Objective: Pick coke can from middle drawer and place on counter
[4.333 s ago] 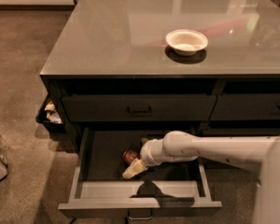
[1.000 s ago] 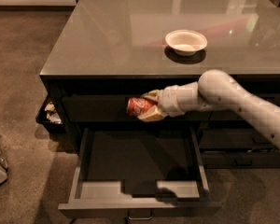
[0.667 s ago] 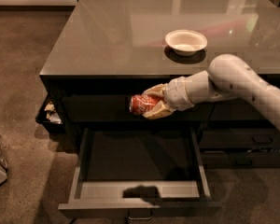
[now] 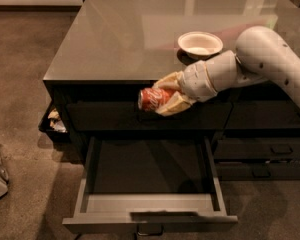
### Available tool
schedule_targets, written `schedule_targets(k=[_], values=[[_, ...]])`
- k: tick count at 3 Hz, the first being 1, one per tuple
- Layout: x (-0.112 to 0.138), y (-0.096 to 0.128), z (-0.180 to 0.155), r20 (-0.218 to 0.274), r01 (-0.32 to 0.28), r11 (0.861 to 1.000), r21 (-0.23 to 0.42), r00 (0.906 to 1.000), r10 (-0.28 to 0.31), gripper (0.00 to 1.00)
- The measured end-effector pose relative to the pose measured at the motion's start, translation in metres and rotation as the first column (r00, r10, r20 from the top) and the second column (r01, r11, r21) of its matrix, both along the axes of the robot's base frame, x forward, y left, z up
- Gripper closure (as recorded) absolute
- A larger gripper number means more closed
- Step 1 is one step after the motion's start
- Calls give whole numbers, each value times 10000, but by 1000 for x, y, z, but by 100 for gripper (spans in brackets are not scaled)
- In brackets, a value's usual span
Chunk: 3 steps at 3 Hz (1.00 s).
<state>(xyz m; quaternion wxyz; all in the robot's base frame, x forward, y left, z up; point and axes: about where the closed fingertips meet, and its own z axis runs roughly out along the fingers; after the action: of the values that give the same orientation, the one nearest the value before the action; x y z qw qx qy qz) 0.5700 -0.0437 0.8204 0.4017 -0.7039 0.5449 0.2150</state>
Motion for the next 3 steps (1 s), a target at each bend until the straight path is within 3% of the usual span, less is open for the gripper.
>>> schedule_targets(k=[2, 3], values=[[39, 63, 39, 21, 341, 9960, 822, 9994, -344, 100], [57, 84, 51, 56, 1137, 9875, 1088, 9933, -1150, 100]])
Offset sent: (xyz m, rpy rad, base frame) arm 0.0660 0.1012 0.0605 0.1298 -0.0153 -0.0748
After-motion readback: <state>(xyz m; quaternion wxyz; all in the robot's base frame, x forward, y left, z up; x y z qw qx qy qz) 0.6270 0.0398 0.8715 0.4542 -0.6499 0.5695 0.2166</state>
